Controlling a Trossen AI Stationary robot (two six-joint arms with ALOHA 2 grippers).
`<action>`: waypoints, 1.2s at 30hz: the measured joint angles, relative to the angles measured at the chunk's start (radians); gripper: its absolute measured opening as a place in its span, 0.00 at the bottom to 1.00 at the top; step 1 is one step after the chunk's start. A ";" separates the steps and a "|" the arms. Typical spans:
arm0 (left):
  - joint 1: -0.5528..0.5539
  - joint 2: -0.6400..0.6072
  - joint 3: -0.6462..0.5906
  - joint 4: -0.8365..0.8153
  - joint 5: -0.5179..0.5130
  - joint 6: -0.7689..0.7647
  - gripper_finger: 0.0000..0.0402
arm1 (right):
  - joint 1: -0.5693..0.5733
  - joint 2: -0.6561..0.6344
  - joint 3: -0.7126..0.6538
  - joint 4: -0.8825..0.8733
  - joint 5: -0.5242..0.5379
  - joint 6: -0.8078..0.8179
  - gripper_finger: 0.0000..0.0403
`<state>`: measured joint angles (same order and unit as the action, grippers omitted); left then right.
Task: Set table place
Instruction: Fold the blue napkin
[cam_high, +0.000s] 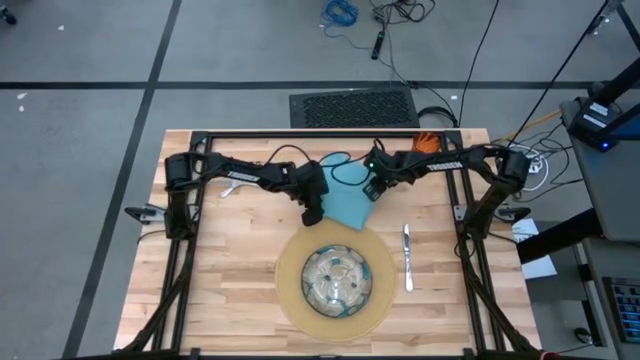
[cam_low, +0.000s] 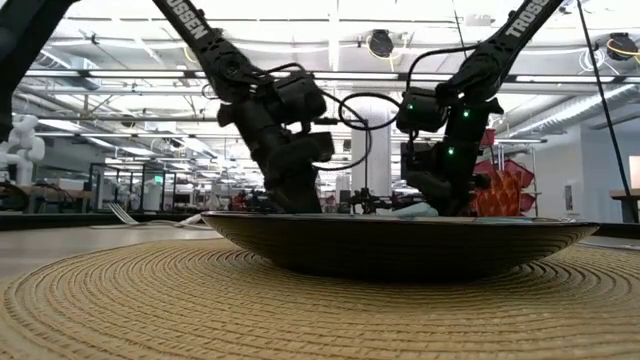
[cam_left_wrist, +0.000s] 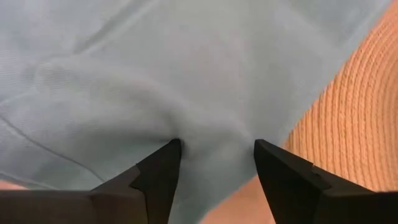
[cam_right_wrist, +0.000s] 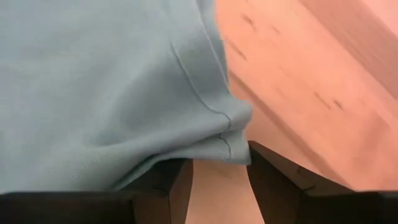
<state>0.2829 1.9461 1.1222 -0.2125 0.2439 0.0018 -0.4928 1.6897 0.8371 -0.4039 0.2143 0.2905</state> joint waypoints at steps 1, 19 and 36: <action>0.006 -0.017 -0.026 0.031 0.000 -0.027 0.47 | -0.006 0.000 0.000 0.007 -0.002 -0.008 0.34; -0.140 -0.151 -0.275 0.569 -0.137 -0.371 0.47 | -0.068 0.005 0.140 0.049 -0.046 -0.113 0.34; -0.052 -0.182 -0.274 0.428 -0.280 0.011 0.47 | -0.011 -0.035 0.219 -0.299 0.090 -0.093 0.34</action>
<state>0.2310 1.7638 0.8486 0.2153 -0.0361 0.0129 -0.5042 1.6546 1.0561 -0.7031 0.3045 0.1976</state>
